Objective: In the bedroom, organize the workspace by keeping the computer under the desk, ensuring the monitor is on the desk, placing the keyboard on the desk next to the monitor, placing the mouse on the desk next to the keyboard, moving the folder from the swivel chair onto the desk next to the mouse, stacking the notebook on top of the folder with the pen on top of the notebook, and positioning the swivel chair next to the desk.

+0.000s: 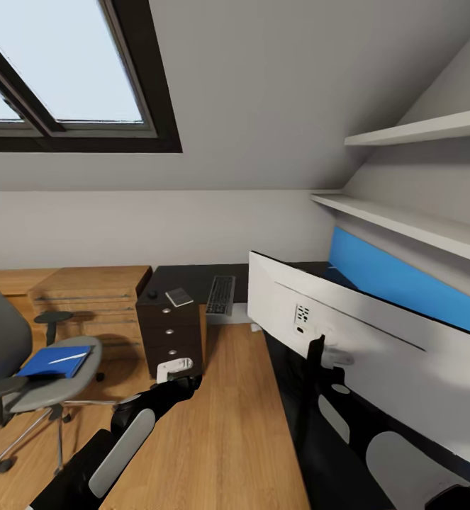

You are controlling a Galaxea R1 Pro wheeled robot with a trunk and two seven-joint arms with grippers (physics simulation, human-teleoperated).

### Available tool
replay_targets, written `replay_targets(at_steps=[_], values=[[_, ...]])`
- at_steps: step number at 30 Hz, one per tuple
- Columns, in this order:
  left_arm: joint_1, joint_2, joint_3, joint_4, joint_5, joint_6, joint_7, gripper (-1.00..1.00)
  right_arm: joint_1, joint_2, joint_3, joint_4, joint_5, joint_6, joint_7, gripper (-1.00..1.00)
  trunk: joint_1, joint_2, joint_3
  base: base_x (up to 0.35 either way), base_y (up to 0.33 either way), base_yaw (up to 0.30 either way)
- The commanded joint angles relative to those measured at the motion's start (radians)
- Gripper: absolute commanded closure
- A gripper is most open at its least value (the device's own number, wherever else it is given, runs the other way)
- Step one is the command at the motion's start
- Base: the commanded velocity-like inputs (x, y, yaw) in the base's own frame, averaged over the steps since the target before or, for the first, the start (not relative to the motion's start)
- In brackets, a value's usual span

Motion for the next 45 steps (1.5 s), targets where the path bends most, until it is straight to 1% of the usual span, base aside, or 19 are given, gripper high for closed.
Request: replay_targets(at_steps=[1,5,10,14,45], values=[[-0.001,0.001,-0.003,-0.001,0.010,0.000,0.010,-1.00,-0.001,-0.001,0.006,-0.002,-0.005,-0.007,-0.008,1.00,0.000,-0.001,0.000,0.000,-0.125,0.236],[-0.001,0.001,-0.003,-0.001,0.010,0.000,0.010,-1.00,-0.001,-0.002,0.005,-0.002,-0.005,-0.007,-0.007,1.00,0.000,-0.001,0.000,-0.041,-0.234,0.149],[-0.001,0.001,-0.003,-0.001,0.010,0.000,0.010,-1.00,-0.001,-0.002,0.005,-0.002,-0.005,-0.007,-0.007,1.00,0.000,-0.001,0.000,-0.098,-0.293,0.026],[-0.001,0.001,-0.003,-0.001,0.010,0.000,0.010,-1.00,-0.001,-0.002,0.005,-0.002,-0.005,-0.007,-0.006,1.00,0.000,-0.001,0.000,-0.074,-0.148,0.003],[-0.001,0.001,-0.003,-0.001,0.010,0.000,0.010,-1.00,-0.001,-0.003,0.010,0.000,-0.003,-0.005,-0.007,1.00,0.000,-0.001,0.000,-0.002,-0.004,0.000]])
